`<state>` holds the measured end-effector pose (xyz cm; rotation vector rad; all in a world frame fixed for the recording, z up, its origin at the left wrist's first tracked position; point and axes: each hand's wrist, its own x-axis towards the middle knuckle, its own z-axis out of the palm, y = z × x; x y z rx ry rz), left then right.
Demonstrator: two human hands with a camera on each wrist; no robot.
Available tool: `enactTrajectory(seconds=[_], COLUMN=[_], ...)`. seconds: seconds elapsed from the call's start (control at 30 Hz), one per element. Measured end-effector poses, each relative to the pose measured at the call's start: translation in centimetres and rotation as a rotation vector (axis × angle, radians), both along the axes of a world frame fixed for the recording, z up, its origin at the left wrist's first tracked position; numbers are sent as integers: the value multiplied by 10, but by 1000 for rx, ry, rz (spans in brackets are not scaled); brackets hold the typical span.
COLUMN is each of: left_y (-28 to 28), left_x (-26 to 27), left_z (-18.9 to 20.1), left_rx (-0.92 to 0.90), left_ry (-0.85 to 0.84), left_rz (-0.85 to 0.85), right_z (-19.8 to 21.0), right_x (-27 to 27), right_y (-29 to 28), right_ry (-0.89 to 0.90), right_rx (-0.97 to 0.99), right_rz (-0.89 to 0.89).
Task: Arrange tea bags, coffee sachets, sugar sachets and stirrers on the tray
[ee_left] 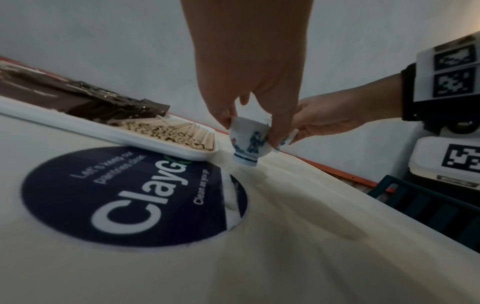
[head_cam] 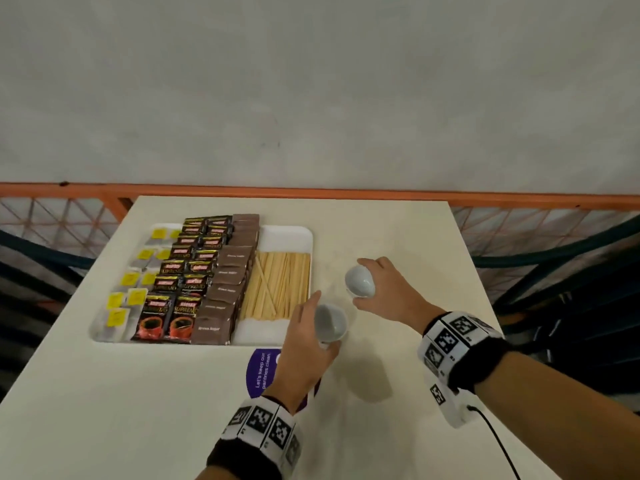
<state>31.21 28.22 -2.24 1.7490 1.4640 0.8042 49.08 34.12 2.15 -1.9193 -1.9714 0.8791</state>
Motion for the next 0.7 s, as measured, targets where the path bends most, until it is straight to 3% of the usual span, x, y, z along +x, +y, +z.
enactTrajectory(seconds=[0.3, 0.7], left_y=[41, 44], left_x=[14, 12], left_z=[-19, -37], left_rx=[-30, -132], left_ry=[-143, -308], left_rz=[44, 70], right_z=[-25, -33], right_x=[-17, -31], right_y=[59, 75], right_ry=[7, 12], right_rx=[4, -10], right_rz=[22, 36])
